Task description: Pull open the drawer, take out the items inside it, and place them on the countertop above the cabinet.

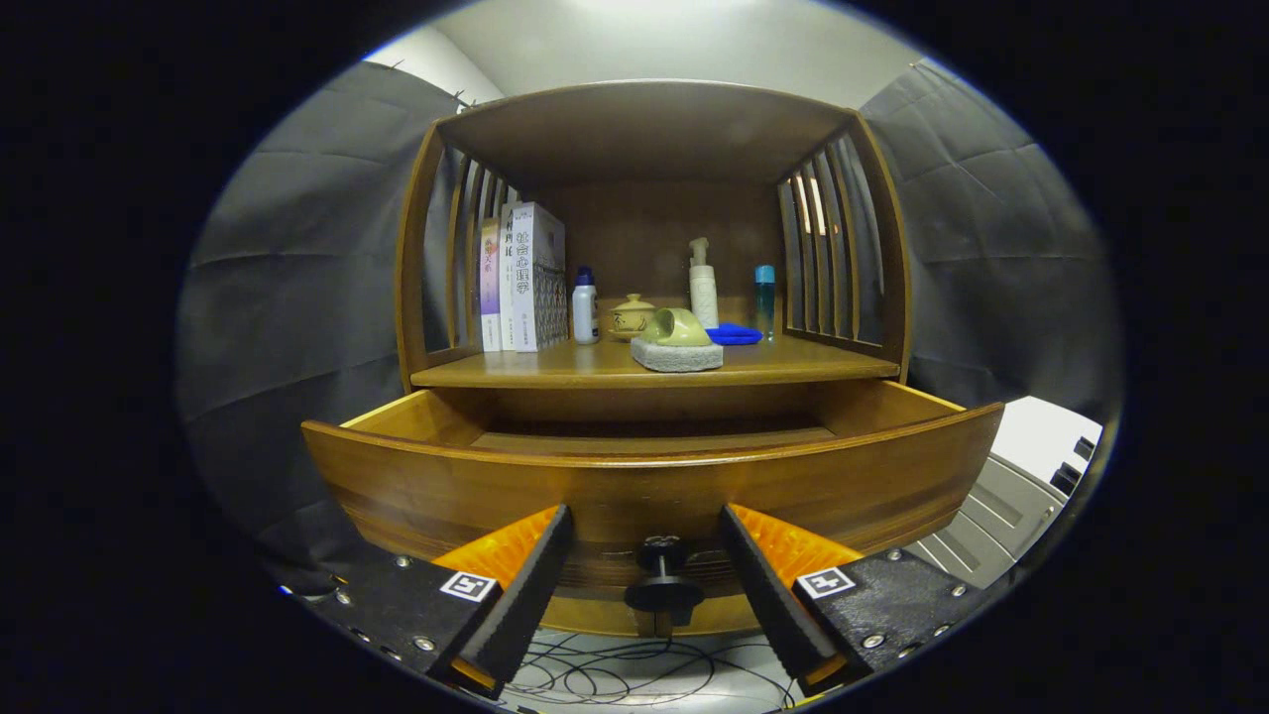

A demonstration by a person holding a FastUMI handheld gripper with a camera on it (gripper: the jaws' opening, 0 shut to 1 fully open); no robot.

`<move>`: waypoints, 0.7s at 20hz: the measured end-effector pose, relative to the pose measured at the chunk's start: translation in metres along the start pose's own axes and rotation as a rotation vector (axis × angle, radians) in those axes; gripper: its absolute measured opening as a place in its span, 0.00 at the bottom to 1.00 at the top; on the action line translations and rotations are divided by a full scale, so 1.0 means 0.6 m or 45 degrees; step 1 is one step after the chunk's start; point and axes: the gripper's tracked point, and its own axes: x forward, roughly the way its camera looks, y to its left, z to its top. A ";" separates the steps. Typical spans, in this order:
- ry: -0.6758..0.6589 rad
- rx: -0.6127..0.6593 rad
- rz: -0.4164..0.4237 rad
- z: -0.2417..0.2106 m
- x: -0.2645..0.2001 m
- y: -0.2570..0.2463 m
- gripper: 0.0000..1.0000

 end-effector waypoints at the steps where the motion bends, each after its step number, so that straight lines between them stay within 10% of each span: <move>1: 0.001 -0.005 0.000 -0.004 0.011 0.000 0.94; 14: -0.022 -0.100 0.046 0.005 0.102 0.002 0.94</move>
